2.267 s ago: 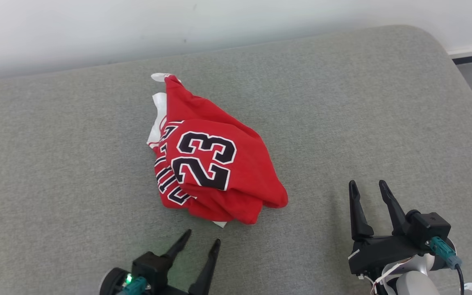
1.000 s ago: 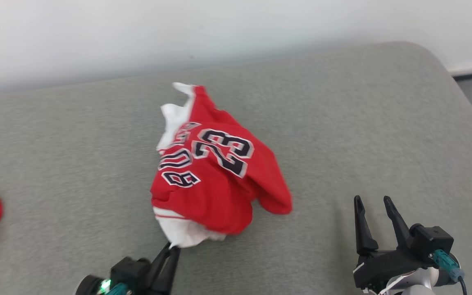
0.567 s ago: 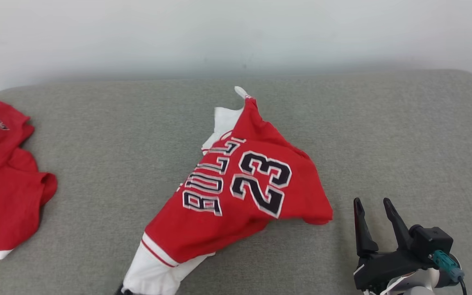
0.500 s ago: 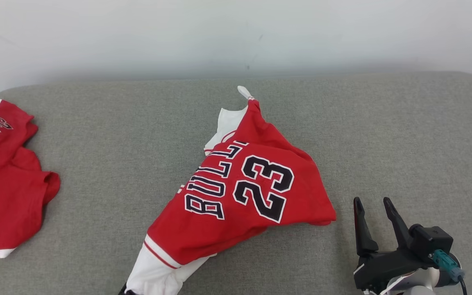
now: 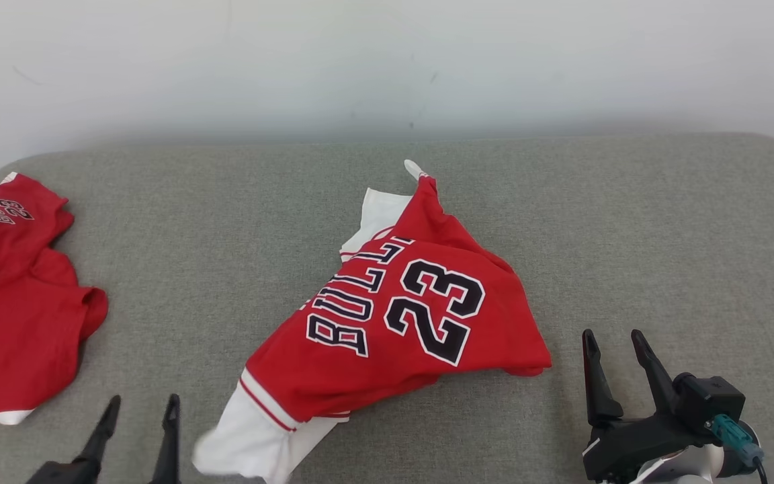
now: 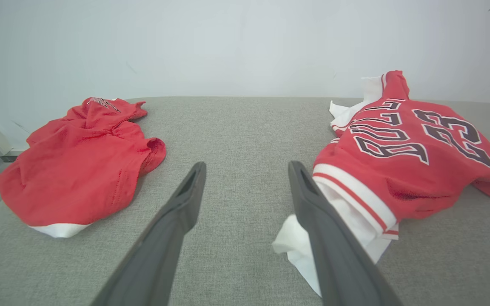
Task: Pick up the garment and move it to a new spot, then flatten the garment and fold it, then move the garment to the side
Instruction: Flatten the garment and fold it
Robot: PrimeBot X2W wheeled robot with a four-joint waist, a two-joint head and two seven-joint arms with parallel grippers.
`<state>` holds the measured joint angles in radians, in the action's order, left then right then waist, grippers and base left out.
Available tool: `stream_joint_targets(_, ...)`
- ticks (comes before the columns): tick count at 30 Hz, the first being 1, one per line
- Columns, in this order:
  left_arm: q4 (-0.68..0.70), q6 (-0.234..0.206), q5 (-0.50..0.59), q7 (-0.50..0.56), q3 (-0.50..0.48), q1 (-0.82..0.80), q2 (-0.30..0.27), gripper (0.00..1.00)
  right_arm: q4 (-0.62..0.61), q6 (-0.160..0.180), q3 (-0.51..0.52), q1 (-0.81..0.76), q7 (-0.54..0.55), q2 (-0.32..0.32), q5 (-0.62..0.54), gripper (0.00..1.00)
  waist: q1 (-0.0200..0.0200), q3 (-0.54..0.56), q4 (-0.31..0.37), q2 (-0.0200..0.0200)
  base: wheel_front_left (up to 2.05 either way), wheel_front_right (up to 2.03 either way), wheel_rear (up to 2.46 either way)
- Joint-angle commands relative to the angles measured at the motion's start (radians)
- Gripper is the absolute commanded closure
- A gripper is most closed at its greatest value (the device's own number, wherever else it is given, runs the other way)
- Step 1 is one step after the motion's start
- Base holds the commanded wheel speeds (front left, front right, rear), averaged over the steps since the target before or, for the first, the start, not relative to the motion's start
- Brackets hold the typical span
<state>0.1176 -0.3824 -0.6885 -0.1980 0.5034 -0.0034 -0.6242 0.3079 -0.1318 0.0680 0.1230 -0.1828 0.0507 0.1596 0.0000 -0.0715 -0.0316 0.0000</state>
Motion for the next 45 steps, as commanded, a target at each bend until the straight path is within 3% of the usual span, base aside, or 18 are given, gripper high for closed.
stream_joint_targets(1, 0.007, -0.010, -0.010, -0.006, -0.010, 0.010, -0.009, 0.00, -0.002, 0.002, 0.000, -0.006, 0.003, -0.001, -0.004, 0.00, 0.0000, 0.002, 0.005, 0.0000, 0.00, 0.00, 0.00)
stream_joint_targets(5, 0.023, -0.024, -0.009, -0.028, -0.048, 0.011, -0.016, 0.00, -0.006, 0.002, 0.004, -0.007, 0.004, -0.001, -0.008, 0.00, 0.0000, 0.003, 0.015, 0.0000, 0.00, 0.00, 0.00)
stream_joint_targets(11, 0.034, -0.025, 0.045, -0.065, -0.132, -0.017, 0.023, 0.00, -0.003, 0.002, 0.006, -0.015, 0.010, -0.001, -0.011, 0.00, 0.0000, 0.005, 0.022, 0.0000, 0.00, 0.00, 0.00)
stream_joint_targets(24, -0.024, 0.063, 0.152, -0.067, -0.281, 0.025, 0.164, 0.00, 0.069, 0.002, -0.061, 0.079, 0.051, -0.001, -0.043, 0.00, 0.0000, -0.005, 0.018, 0.0000, 0.00, 0.00, 0.00)
stream_joint_targets(32, -0.062, 0.123, 0.196, -0.067, -0.297, -0.008, 0.235, 0.00, 0.310, 0.002, -0.074, 0.255, 0.080, 0.014, -0.057, 0.00, 0.0000, -0.029, -0.040, 0.0000, 0.00, 0.00, 0.00)
stream_joint_targets(40, -0.100, 0.162, 0.229, -0.067, -0.305, -0.025, 0.285, 0.00, 0.563, 0.002, -0.083, 0.335, 0.047, 0.016, -0.043, 0.00, 0.0000, -0.031, -0.076, 0.0000, 0.00, 0.00, 0.00)
stream_joint_targets(41, -0.104, 0.168, 0.233, -0.067, -0.307, -0.024, 0.288, 0.00, 0.582, 0.002, -0.091, 0.341, 0.035, 0.012, -0.026, 0.71, 0.0000, -0.031, -0.076, 0.0000, 0.00, 0.00, 0.00)
stream_joint_targets(42, -0.107, 0.170, 0.237, -0.067, -0.309, -0.023, 0.292, 0.00, 0.599, 0.002, -0.101, 0.347, 0.024, 0.010, -0.017, 1.00, 0.0000, -0.029, -0.076, 0.0000, 0.00, 0.00, 0.00)
stream_joint_targets(45, -0.112, 0.174, 0.244, -0.067, -0.321, -0.013, 0.301, 0.00, 0.638, 0.002, -0.109, 0.364, -0.018, 0.013, 0.006, 1.00, 0.0000, -0.025, -0.061, 0.0000, 0.00, 0.00, 0.00)
